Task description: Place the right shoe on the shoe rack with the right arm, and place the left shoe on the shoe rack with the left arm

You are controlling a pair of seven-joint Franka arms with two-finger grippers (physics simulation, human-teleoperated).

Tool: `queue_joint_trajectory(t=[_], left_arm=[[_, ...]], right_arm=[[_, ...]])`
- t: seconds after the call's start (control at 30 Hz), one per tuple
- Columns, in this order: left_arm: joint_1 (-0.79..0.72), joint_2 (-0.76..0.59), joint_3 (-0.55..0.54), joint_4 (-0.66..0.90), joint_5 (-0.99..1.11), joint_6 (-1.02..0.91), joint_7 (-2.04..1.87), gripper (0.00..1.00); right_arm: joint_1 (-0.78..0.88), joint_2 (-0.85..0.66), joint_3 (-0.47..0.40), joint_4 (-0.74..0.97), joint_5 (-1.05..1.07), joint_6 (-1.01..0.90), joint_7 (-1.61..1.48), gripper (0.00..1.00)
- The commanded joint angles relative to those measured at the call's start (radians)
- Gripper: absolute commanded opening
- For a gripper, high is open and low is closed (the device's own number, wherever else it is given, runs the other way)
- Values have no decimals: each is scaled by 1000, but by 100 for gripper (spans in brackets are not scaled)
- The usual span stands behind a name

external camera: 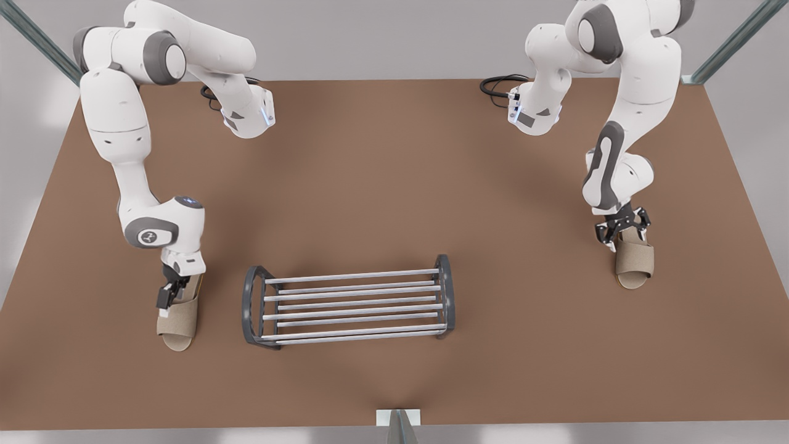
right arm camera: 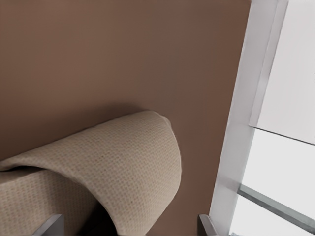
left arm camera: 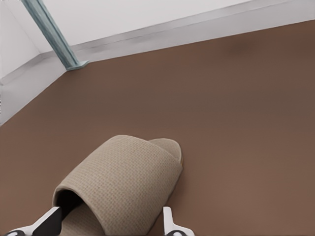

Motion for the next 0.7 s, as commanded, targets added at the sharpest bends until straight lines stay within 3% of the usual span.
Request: queue_joint_trajectory(t=[0.0, 0.13, 0.67], left_arm=[[6, 27, -1, 29, 346, 19, -895, 100], [8, 56, -27, 51, 336, 18, -895, 100], [44, 122, -73, 144, 319, 21, -904, 100]], right_arm=[[-5, -7, 14, 2, -94, -33, 50, 100], [-23, -6, 50, -7, -271, -137, 56, 100], [-25, 91, 65, 110, -283, -143, 88, 100]])
